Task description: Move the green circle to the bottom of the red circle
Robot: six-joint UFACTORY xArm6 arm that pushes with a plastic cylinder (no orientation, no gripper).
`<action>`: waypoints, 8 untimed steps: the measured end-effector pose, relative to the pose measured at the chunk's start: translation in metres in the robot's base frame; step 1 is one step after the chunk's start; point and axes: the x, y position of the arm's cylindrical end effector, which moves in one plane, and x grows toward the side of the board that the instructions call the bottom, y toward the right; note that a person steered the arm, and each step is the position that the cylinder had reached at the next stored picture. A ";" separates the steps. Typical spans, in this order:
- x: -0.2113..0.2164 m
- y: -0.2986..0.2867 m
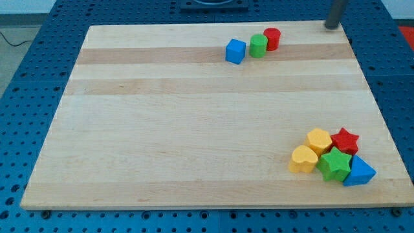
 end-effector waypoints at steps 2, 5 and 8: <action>0.042 -0.075; 0.032 -0.076; 0.037 -0.166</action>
